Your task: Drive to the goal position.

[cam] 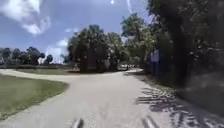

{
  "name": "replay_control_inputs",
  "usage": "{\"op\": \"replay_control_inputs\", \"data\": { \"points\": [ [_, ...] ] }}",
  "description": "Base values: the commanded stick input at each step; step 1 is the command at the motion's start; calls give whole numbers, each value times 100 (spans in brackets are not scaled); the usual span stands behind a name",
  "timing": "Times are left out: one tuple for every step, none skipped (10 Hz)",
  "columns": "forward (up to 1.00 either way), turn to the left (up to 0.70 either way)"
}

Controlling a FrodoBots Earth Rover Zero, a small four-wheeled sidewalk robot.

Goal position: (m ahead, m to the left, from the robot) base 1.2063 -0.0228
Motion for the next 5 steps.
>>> {"op": "replay_control_inputs", "data": {
  "points": [
    [50,0],
    [50,0],
    [50,0],
    [50,0],
    [50,0]
  ]
}}
